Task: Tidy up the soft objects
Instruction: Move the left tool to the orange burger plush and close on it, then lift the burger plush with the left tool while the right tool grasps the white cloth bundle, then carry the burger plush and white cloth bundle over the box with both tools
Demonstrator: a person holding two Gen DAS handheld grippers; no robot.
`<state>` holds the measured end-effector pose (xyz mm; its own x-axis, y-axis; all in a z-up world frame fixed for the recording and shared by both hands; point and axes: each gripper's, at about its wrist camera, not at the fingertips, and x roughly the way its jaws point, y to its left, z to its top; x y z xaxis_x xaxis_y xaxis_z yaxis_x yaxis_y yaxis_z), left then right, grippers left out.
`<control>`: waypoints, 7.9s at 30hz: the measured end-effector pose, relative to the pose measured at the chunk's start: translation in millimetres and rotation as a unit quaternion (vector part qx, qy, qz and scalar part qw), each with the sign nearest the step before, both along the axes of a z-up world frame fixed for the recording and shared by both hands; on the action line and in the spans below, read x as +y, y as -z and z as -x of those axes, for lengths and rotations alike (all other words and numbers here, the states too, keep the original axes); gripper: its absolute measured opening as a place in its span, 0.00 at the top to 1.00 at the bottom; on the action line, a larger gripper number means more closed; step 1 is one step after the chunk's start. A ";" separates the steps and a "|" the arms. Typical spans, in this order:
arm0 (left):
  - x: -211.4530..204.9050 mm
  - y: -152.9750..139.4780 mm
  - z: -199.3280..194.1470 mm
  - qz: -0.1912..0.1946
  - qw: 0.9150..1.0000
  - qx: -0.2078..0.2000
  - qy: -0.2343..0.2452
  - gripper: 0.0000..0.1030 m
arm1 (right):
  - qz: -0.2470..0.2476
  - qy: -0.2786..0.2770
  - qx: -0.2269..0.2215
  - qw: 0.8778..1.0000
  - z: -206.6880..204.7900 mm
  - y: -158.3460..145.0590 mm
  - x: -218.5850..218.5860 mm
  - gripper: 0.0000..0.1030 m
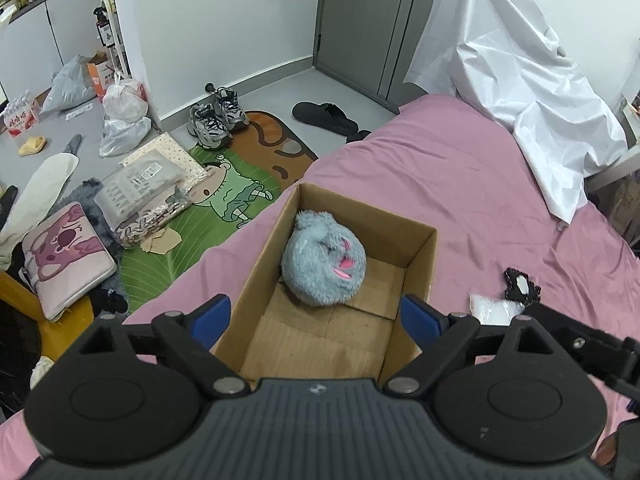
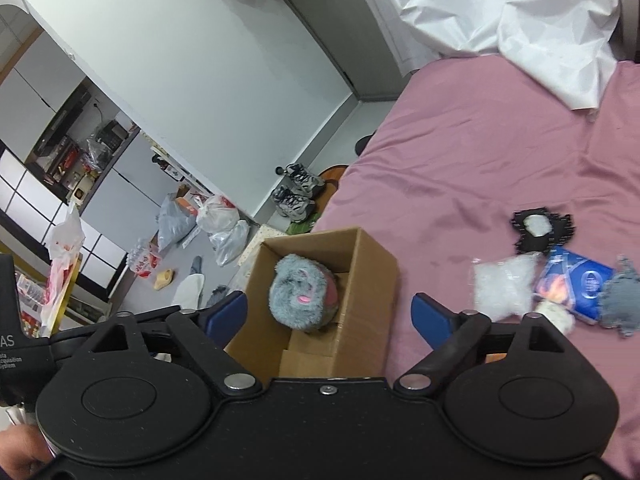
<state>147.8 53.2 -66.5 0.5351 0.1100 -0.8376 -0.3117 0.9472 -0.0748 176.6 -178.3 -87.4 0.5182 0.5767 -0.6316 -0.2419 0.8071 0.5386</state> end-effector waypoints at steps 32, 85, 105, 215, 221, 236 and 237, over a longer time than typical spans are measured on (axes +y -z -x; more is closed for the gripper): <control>-76.5 -32.1 54.0 0.011 0.996 -0.041 0.081 0.00 | 0.040 0.056 -0.036 0.997 50.3 -29.6 -91.3 0.00; -159.6 69.0 0.0 0.041 0.994 0.043 0.093 0.03 | 0.041 0.142 0.050 0.988 24.1 45.7 -151.1 0.00; -177.0 120.3 -30.0 0.091 0.991 0.072 0.061 0.13 | -0.009 0.156 0.124 0.980 -0.6 79.6 -161.3 0.01; -5.5 3.7 47.1 0.116 0.992 -0.049 -0.030 0.53 | 0.042 0.099 -0.005 0.994 47.1 -19.4 -30.9 0.58; 14.3 9.4 43.9 0.116 0.991 -0.049 -0.040 0.53 | 0.043 0.087 -0.009 0.995 45.2 -21.8 -10.9 0.58; 54.4 37.3 19.0 0.125 0.990 -0.024 -0.057 0.53 | 0.046 0.056 -0.015 0.997 25.9 -12.5 40.3 0.58; 56.3 39.1 17.1 0.125 0.990 -0.021 -0.058 0.53 | 0.047 0.053 -0.015 0.997 23.7 -11.6 43.4 0.58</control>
<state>130.7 109.5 -105.6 0.5658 -0.0356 -0.8238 -0.4095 0.8550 -0.3182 152.9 -134.8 -75.8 0.5926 0.4563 -0.6638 -0.1673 0.8758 0.4527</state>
